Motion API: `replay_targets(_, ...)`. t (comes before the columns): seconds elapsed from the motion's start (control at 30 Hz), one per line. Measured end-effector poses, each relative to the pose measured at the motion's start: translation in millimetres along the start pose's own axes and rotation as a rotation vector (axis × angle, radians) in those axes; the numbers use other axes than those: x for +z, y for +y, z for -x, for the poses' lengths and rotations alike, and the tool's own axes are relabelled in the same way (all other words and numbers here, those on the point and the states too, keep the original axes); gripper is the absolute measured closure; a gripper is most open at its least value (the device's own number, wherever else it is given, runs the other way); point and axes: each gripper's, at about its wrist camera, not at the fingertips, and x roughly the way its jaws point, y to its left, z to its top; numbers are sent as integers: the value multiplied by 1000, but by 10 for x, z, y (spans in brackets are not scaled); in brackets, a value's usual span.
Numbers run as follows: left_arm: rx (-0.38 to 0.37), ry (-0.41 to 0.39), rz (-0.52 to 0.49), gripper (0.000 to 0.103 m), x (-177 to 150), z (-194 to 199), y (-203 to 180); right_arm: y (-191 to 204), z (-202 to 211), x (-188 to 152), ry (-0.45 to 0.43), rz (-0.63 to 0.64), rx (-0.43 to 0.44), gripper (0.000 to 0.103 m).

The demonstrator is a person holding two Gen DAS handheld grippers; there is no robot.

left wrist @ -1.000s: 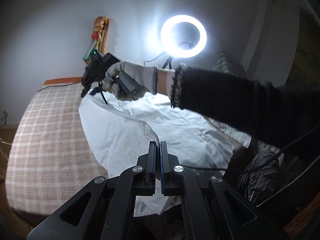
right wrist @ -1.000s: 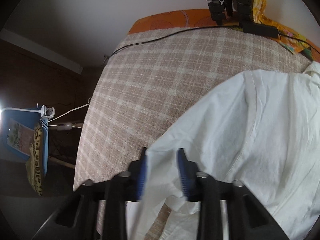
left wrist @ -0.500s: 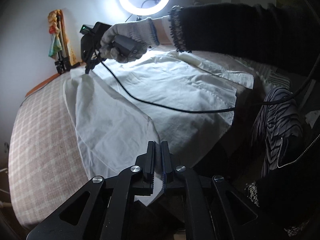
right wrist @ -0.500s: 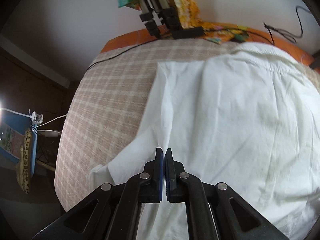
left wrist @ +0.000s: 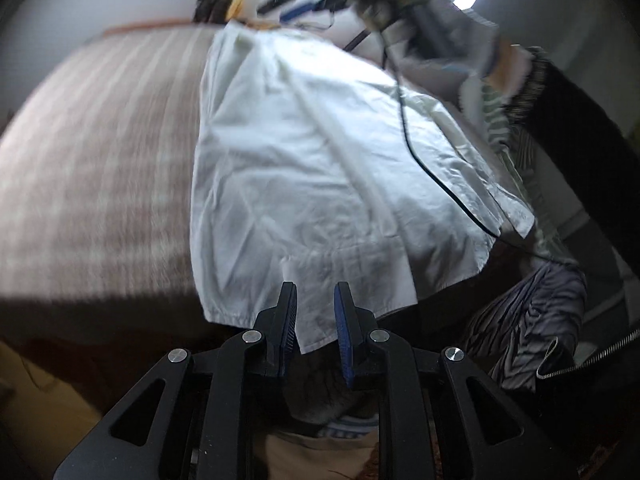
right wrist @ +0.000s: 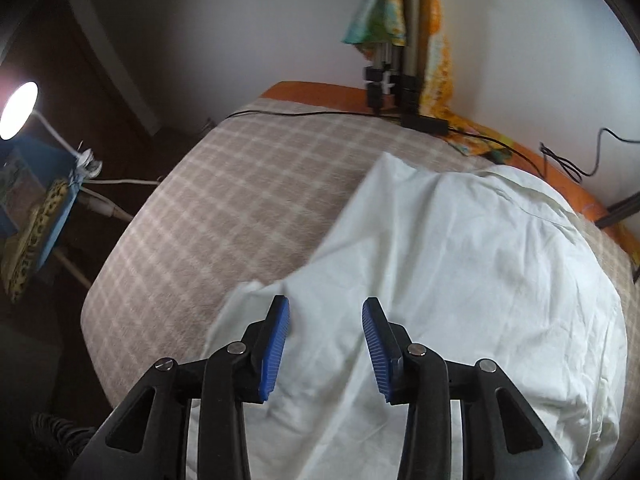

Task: Fold small clothes

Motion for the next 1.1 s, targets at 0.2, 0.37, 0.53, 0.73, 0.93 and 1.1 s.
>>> replay_targets(0.2,36,34,13,67,-57,-172,27,561,-370,64,98,58,-1,62)
replay_targets(0.37,-8,40,92,69,-85,-260,150,802,-663,49,168,107,-88,63)
replay_targets(0.53,-36,38,71,95,-97,-264,127,826,-815,96,189,108,-154,87)
replay_targets(0.73,-60,-14,95,102,-93,-89,202,787,-806,146,158,85,-152,100)
replay_targets(0.93,13,-63,94,102,-97,160,365,721,-719,210,126,45,-133,101)
replay_targets(1.1,48,-35,146,102,-136,131,542,721,-842,256,127,31,-125,101)
